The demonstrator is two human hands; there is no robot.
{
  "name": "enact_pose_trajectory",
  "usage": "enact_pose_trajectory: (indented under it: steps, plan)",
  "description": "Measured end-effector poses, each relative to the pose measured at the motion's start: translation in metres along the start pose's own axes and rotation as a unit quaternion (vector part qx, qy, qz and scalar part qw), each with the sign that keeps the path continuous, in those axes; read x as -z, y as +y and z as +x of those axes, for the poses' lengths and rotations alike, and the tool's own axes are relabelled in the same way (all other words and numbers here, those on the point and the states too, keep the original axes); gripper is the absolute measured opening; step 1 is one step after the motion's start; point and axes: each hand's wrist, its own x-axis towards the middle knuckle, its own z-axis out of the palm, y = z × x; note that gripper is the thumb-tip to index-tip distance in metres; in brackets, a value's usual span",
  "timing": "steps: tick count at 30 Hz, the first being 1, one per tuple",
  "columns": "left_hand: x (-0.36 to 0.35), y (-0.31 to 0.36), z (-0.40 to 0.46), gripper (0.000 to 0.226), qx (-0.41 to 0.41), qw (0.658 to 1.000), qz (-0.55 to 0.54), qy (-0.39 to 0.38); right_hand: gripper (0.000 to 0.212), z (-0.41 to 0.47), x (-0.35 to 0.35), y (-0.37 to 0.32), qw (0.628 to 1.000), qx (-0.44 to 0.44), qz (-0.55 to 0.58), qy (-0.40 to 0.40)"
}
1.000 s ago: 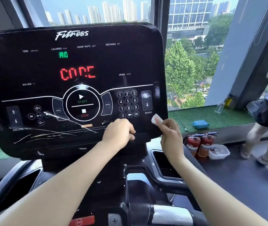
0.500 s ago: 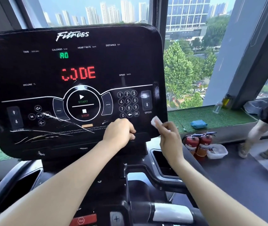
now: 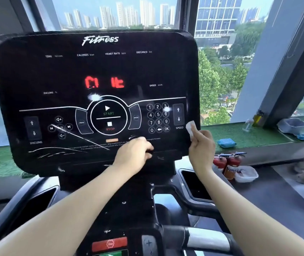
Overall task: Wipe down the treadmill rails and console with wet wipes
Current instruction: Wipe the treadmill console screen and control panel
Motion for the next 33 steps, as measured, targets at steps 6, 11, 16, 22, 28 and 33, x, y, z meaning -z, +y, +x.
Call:
enact_pose_trajectory:
  steps: [6, 11, 16, 22, 28, 33]
  plan:
    - [0.018, -0.047, -0.02, 0.023, 0.034, 0.999, -0.018, 0.013, 0.029, -0.018, -0.039, -0.054, 0.998, 0.04, 0.021, -0.042]
    - [0.019, -0.071, -0.027, 0.014, 0.043, 0.998, -0.055, -0.005, 0.043, -0.036, -0.062, -0.083, 0.98, 0.173, 0.01, -0.096]
    - [0.017, -0.074, -0.021, 0.014, 0.035, 0.998, -0.043, -0.012, 0.049, -0.01, -0.022, -0.041, 0.994, 0.109, -0.012, -0.029]
    - [0.013, -0.078, -0.016, 0.012, 0.061, 0.997, -0.049, -0.02, 0.053, -0.019, -0.046, -0.061, 0.999, -0.014, -0.015, 0.043]
    - [0.015, -0.077, -0.019, 0.012, 0.049, 0.998, -0.038, -0.019, 0.051, -0.043, -0.067, -0.087, 0.978, 0.19, -0.009, -0.087]
    - [0.016, -0.077, -0.018, 0.011, 0.058, 0.996, -0.061, -0.021, 0.042, 0.004, -0.026, -0.056, 0.998, 0.054, -0.018, 0.014]
